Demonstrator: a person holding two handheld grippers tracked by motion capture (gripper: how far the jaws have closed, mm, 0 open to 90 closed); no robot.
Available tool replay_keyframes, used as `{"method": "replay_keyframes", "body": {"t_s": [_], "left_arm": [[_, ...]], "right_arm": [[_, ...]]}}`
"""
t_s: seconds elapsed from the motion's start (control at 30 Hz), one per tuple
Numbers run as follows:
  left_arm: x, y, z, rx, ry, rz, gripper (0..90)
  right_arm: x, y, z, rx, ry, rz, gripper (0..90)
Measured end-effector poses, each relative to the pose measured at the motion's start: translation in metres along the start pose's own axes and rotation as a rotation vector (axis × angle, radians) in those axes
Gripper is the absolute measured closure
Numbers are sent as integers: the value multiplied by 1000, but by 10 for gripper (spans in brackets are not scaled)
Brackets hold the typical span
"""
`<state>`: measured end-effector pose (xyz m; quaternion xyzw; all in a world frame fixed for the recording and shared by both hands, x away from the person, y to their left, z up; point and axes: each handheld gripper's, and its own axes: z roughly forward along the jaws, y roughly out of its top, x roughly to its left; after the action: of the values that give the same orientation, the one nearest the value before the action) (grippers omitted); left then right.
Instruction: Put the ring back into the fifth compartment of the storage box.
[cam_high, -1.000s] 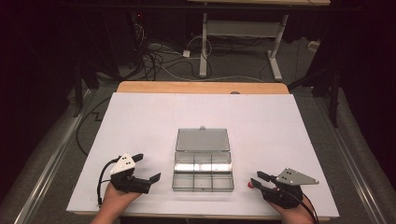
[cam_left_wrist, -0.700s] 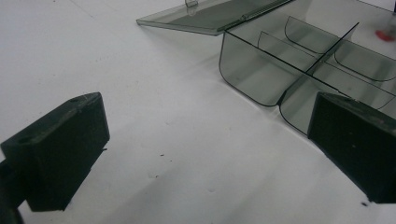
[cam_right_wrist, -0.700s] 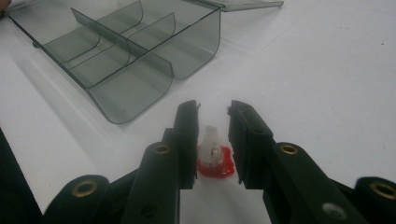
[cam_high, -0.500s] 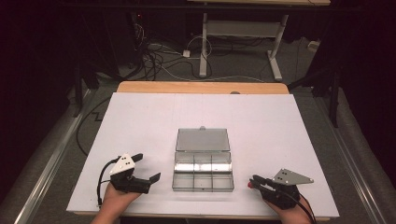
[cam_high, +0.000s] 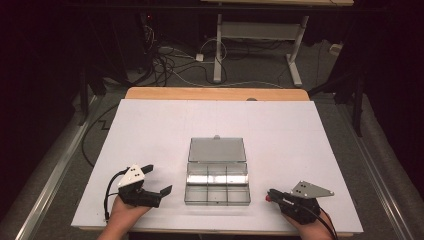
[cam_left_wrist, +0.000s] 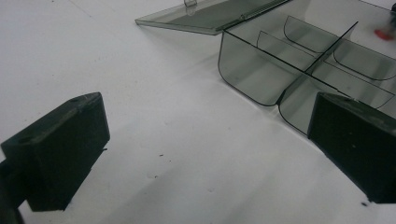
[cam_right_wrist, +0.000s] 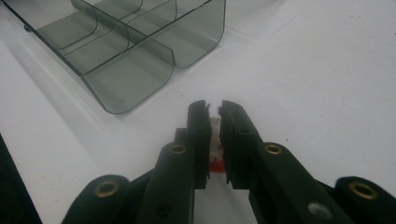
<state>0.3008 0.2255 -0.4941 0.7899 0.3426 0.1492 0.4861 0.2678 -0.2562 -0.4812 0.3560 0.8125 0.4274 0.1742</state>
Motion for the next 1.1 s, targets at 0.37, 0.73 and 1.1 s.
{"method": "replay_keyframes", "body": {"t_s": [0.37, 0.73, 1.1], "left_arm": [[0, 0, 0, 1, -1, 1, 0], [0, 0, 0, 1, -2, 1, 0], [0, 0, 0, 2, -2, 3, 0]], "right_arm": [[0, 0, 0, 6, -4, -7, 866], [2, 1, -1, 2, -3, -20, 869], [4, 3, -1, -9, 3, -30, 869]]}}
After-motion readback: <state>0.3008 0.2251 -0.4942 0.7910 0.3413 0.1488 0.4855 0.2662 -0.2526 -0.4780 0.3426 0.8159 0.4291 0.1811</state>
